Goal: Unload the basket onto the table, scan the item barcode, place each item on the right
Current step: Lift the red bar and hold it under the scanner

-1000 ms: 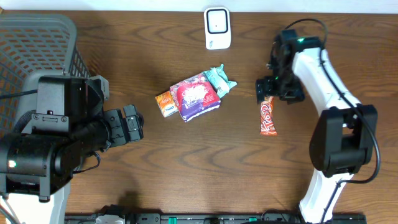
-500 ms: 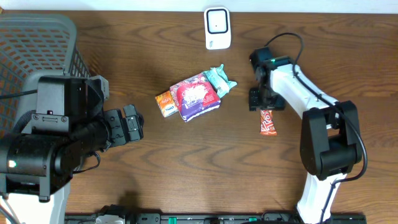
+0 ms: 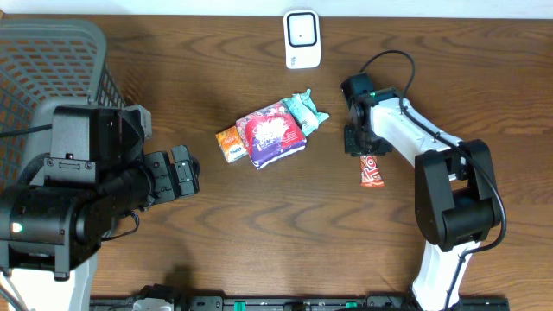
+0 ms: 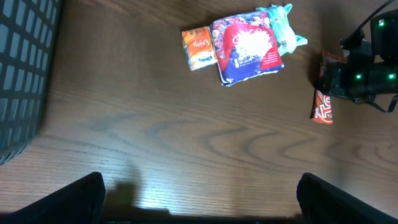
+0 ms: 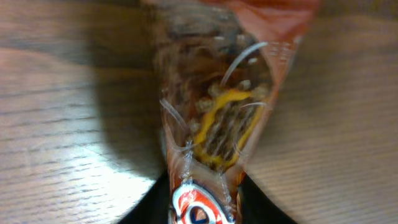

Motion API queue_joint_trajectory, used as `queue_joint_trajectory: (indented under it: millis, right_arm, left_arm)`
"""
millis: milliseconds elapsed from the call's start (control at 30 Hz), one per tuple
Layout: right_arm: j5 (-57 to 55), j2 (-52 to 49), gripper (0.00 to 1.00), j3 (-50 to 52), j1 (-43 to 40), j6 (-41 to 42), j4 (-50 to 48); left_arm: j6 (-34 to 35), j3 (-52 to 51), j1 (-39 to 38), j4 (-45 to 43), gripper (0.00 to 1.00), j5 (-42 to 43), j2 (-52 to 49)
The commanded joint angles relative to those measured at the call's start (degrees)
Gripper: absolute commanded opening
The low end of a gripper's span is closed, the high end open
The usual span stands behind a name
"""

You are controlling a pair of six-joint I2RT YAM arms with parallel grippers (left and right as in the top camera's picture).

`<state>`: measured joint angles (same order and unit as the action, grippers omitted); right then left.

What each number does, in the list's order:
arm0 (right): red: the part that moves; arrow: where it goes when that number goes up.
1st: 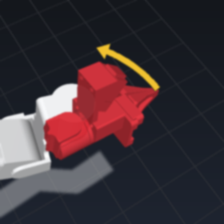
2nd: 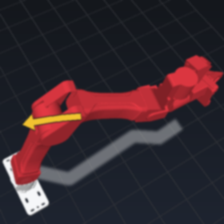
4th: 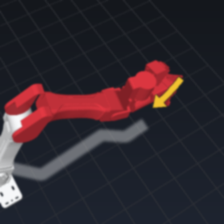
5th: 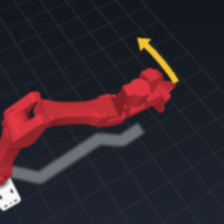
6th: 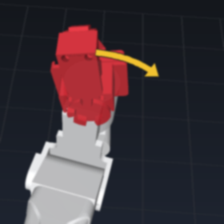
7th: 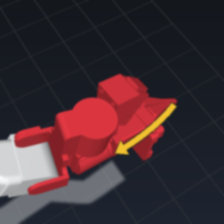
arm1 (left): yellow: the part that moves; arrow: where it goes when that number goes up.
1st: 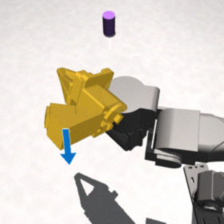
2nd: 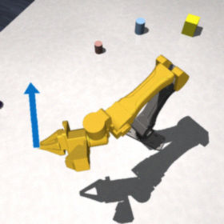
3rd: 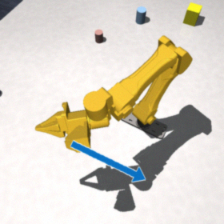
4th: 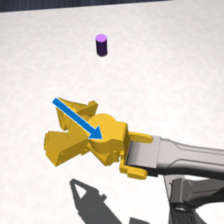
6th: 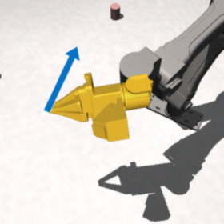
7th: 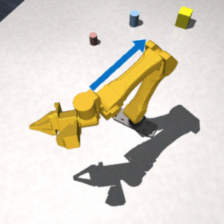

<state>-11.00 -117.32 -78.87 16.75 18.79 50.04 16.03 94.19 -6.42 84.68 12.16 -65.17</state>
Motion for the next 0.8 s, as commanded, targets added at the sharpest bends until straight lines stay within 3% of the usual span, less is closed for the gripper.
queue_joint_trajectory:
  millis: [0,100,200,300,567,767]
  right_arm:
    - [-0.4,0.0,0.16,1.5,-0.3,0.4,0.1]
    - [1.6,0.0,0.13,1.6,-0.3,0.1,0.1]
    - [5.9,0.0,0.01,1.5,-0.4,-2.3,0.0]
    - [11.3,0.0,0.01,0.3,-1.0,-5.1,0.2]
    - [18.1,0.0,0.01,-16.3,-2.1,-6.0,4.5]
    - [18.3,0.0,0.01,-23.0,-1.2,-6.0,-8.0]
  left_arm:
    - [-1.0,0.0,0.2,0.1,0.98,0.7,-0.1]
    - [-1.0,0.0,0.2,0.1,0.98,0.7,-0.1]
    - [-1.0,0.0,0.2,0.1,0.98,0.7,-0.1]
    - [-1.0,0.0,0.2,0.1,0.98,0.7,-0.1]
    - [-1.0,0.0,0.2,0.1,0.98,0.7,-0.1]
    - [-1.0,0.0,0.2,0.1,0.98,0.7,-0.1]
